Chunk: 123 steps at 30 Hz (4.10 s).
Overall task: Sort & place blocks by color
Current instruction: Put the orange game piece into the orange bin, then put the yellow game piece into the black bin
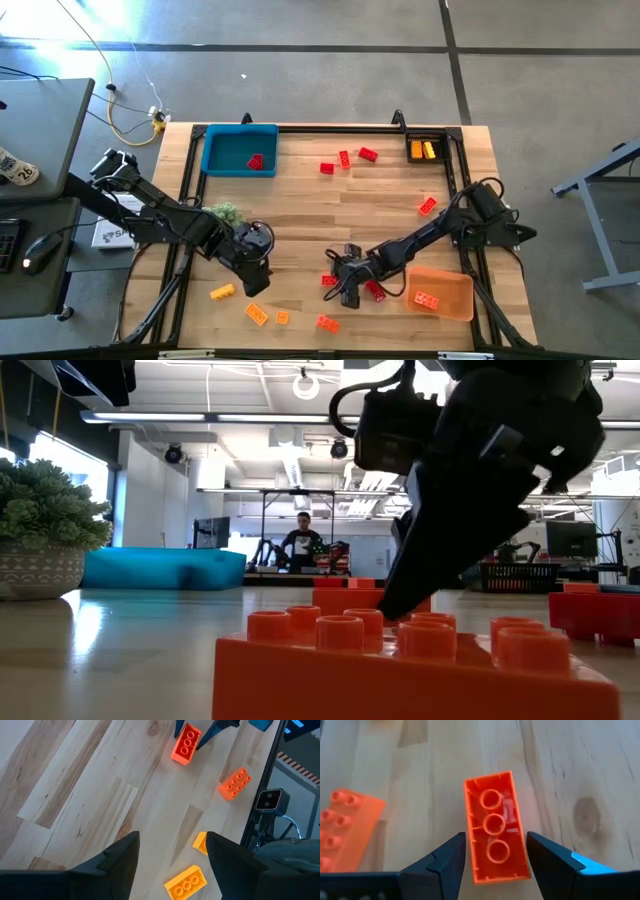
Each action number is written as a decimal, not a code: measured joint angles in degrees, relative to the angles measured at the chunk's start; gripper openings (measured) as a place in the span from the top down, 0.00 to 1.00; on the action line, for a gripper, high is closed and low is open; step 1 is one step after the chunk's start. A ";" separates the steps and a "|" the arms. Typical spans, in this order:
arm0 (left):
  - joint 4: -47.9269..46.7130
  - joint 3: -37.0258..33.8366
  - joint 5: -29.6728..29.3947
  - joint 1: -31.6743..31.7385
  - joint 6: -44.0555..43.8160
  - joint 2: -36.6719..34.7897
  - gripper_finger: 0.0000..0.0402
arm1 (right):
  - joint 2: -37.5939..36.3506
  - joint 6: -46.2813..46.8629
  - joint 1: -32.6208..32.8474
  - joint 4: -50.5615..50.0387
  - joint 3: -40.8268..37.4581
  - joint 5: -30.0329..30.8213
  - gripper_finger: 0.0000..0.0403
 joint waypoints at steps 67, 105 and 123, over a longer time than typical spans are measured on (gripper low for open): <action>0.52 0.00 -11.39 7.85 20.10 0.02 0.46 | -29.67 77.98 35.09 -63.41 -0.07 11.32 0.73; 0.74 0.00 -1.04 -3.97 24.65 0.00 0.46 | -22.37 85.43 39.21 -65.53 -0.04 4.95 0.44; 0.87 0.00 3.63 -15.14 39.57 9.89 0.46 | -24.73 79.79 32.06 -66.45 -0.04 9.68 0.43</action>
